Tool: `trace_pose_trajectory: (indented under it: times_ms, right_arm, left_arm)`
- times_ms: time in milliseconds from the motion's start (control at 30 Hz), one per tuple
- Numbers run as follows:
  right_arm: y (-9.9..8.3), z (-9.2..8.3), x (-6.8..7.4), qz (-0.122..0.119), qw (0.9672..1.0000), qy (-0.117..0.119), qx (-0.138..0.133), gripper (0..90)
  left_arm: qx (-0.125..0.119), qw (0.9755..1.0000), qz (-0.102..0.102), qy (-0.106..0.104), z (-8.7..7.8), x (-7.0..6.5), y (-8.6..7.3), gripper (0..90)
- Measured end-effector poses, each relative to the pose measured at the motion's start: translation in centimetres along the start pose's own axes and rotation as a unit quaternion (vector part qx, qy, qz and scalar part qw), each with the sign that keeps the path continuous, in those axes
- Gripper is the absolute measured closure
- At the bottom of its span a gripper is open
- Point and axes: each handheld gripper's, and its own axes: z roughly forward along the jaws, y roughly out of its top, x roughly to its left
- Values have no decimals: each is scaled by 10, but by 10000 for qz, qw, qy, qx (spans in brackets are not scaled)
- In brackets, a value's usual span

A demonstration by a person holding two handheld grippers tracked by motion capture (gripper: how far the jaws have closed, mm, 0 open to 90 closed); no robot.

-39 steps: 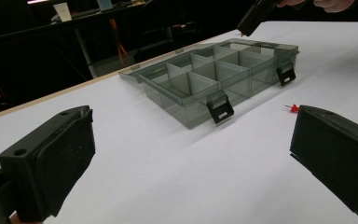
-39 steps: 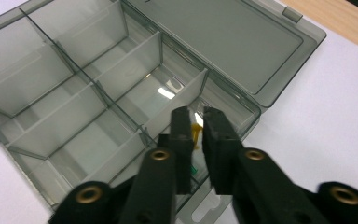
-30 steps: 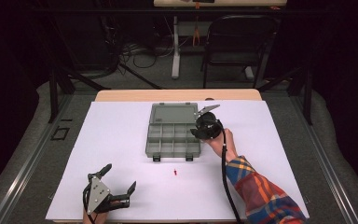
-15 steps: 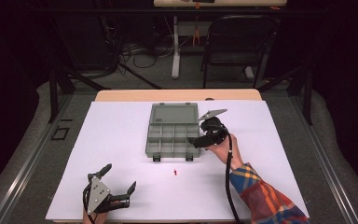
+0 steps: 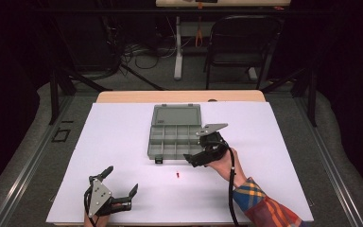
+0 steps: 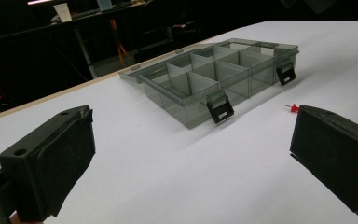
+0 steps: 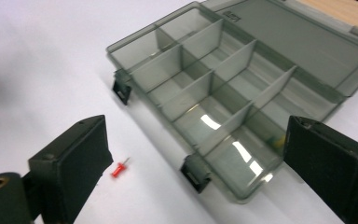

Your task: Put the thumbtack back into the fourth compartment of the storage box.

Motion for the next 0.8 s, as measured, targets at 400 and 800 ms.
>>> trace_pose_trajectory:
  times_ms: [400, 800]
  right_arm:
    - [-13, 6, 26, -96, 9997, 218, 102, 0]
    - [-23, 21, 44, -130, 9984, 472, 296, 0]
  left_arm:
    - [-4, 10000, 4, -4, 0, 0, 0, 0]
    - [-3, 10000, 15, 0, 0, 0, 0, 0]
